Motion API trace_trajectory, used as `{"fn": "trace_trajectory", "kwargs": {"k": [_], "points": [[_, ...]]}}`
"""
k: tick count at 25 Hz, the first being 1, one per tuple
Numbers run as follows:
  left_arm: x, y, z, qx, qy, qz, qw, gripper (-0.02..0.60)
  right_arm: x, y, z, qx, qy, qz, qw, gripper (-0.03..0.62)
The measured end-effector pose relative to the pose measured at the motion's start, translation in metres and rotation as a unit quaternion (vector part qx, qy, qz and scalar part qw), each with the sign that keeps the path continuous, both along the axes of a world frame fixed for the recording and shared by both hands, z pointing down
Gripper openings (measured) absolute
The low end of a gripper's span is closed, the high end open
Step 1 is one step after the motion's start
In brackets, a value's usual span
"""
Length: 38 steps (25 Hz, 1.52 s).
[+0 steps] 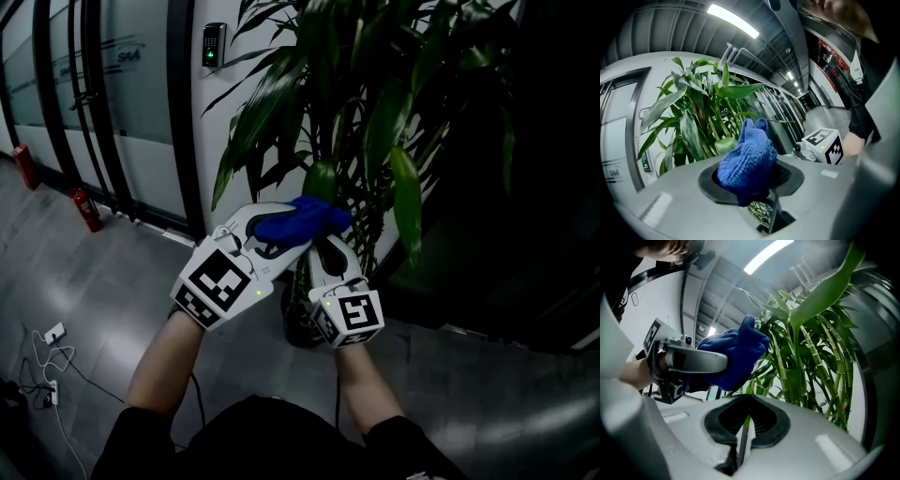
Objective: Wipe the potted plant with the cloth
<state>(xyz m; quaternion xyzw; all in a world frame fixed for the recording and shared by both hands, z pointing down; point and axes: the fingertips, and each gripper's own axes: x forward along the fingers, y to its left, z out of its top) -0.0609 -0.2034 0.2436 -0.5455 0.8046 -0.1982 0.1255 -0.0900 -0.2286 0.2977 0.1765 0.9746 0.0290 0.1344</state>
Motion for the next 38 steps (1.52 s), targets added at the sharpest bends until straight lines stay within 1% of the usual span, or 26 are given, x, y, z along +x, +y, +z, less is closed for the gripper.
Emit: {"fn": "trace_trajectory", "kwargs": {"k": [2,5,8,11,14,17,21,25,31,35,38], "points": [[0.001,0.000,0.008,0.003,0.015,0.006,0.9999,0.153,0.001,-0.003,0.004,-0.001,0.001,0.004,1.000,0.003],[0.004,0.006,0.023,0.017,0.055,0.019,0.9981,0.153,0.002,-0.003,0.013,-0.008,0.010,0.006,1.000,0.003],[0.004,0.016,0.035,0.034,0.088,0.020,0.9954,0.153,0.006,0.002,0.022,-0.008,0.020,0.002,1.000,0.003],[0.008,0.023,0.042,0.054,0.109,0.031,0.9921,0.153,0.011,0.006,0.029,-0.005,0.020,-0.006,1.000,0.003],[0.015,0.030,0.048,0.079,0.121,0.041,0.9887,0.153,0.016,0.006,0.039,-0.012,0.024,-0.007,1.000,0.003],[0.019,0.042,0.057,0.102,0.138,0.036,0.9845,0.153,0.020,0.009,0.050,-0.014,0.034,-0.006,0.999,0.003],[0.020,0.071,0.067,0.135,0.160,0.023,0.9776,0.153,0.023,0.014,0.061,-0.010,0.050,-0.010,0.999,0.003],[0.013,0.102,0.070,0.173,0.185,0.003,0.9675,0.153,0.017,0.027,0.070,-0.011,0.065,-0.018,0.998,0.003],[0.011,0.171,0.080,0.229,0.202,-0.042,0.9515,0.153,0.016,0.079,0.075,-0.003,0.068,-0.061,0.996,0.003],[0.013,0.221,0.090,0.255,0.198,-0.098,0.9412,0.153,0.015,0.117,0.081,-0.005,0.074,-0.101,0.992,0.003],[0.024,0.263,0.096,0.276,0.195,-0.145,0.9298,0.153,0.013,0.152,0.090,0.005,0.093,-0.128,0.987,0.003]]}}
